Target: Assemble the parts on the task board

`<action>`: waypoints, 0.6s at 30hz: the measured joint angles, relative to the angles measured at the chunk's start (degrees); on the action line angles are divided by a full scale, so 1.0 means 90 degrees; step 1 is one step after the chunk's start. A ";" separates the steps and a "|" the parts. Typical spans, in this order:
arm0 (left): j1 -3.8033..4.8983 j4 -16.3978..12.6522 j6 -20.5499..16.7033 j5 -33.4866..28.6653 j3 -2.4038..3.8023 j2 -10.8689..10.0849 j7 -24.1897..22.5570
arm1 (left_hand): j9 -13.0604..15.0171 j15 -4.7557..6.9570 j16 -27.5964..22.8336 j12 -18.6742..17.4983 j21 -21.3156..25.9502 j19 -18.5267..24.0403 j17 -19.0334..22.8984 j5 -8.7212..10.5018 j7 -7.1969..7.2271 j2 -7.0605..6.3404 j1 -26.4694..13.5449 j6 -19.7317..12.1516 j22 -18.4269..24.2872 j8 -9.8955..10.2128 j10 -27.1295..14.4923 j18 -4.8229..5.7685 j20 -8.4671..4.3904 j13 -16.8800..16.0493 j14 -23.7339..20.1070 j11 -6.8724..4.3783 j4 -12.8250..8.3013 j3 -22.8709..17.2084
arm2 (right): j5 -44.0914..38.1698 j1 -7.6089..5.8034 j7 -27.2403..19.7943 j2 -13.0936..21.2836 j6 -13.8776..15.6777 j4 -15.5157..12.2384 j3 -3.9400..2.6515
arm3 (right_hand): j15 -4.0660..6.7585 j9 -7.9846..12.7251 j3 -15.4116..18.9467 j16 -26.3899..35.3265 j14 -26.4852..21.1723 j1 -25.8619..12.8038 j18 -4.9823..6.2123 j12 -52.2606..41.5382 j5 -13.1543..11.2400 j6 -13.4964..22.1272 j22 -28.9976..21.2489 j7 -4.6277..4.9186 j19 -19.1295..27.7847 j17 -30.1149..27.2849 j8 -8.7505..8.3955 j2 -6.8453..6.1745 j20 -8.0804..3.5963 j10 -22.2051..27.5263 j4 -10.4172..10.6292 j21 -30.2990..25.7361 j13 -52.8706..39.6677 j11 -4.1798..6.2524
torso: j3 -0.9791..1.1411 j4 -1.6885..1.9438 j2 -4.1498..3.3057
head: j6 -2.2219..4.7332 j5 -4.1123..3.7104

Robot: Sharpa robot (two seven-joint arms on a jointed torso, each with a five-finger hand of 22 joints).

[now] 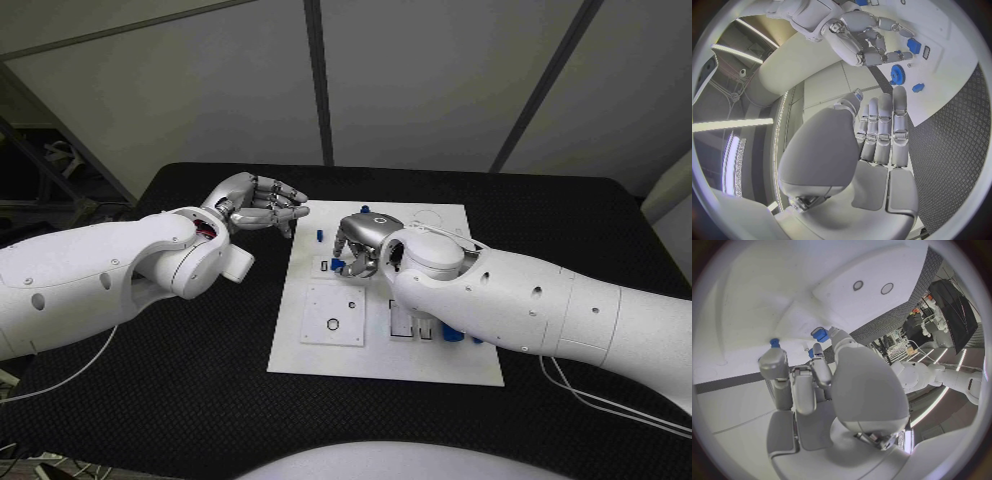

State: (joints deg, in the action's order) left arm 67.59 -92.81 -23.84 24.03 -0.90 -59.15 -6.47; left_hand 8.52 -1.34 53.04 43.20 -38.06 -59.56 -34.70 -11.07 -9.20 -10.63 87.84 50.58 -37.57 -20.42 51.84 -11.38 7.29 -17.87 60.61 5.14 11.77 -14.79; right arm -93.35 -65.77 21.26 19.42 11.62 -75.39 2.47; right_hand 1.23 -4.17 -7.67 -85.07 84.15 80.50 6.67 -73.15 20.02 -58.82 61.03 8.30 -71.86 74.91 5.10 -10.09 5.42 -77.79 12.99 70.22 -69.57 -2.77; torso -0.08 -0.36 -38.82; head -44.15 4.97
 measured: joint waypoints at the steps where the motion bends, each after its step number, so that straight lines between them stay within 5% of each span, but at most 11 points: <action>1: 0.0002 0.0001 0.0000 -0.0001 0.0000 0.0000 0.0000 | 0.0000 0.0000 0.0000 0.0000 0.0000 0.0000 0.0000 0.0000 0.0000 0.0000 0.0000 0.0000 0.0000 0.0000 0.0000 0.0000 0.0000 0.0000 0.0000 0.0000 0.0000 0.0000 | 0.0000 0.0001 0.0005 -0.0009 0.0000 0.0013 0.0000 | 0.0000 0.0000 0.0000 0.0000 0.0000 0.0000 0.0000 0.0000 0.0000 0.0000 0.0000 0.0000 0.0000 0.0000 0.0000 0.0000 0.0000 0.0000 0.0000 0.0000 0.0000 0.0000 | 0.0000 0.0000 0.0000 | -0.0001 0.0002; 18: 0.0031 0.0021 0.0013 -0.0011 0.0000 0.0027 0.0005 | -0.0033 0.0000 0.0000 0.0000 0.0000 0.0000 0.0018 0.0000 0.0000 -0.0034 -0.0034 -0.0001 -0.0005 0.0000 0.0003 0.0000 0.0000 0.0033 0.0000 0.0003 -0.0017 -0.0052 | -0.0004 0.0015 0.0047 -0.0206 -0.0073 0.0268 0.0004 | -0.0023 -0.0012 0.0022 -0.0026 -0.0023 -0.0059 0.0001 0.0000 -0.0062 0.0000 0.0021 0.0000 0.0023 -0.0001 0.0000 0.0059 0.0023 0.0000 0.0022 0.0027 -0.0042 0.0000 | -0.0005 0.0004 0.0001 | -0.0034 0.0010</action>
State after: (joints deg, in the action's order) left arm 67.87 -92.61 -23.72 23.93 -0.90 -58.90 -6.42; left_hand 8.22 -1.34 53.04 43.20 -38.06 -59.56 -34.54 -11.07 -9.20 -10.94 87.53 50.58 -37.61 -20.43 51.86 -11.38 7.29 -17.57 60.61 5.17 11.62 -15.26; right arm -93.39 -65.63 21.68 17.56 10.96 -72.98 2.50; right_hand 1.02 -4.28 -7.47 -85.30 83.94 79.97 6.67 -73.15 19.46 -58.82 61.22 8.29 -71.65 74.91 5.10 -9.55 5.63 -77.79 13.19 70.46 -69.94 -2.77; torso -0.13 -0.32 -38.81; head -44.46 5.05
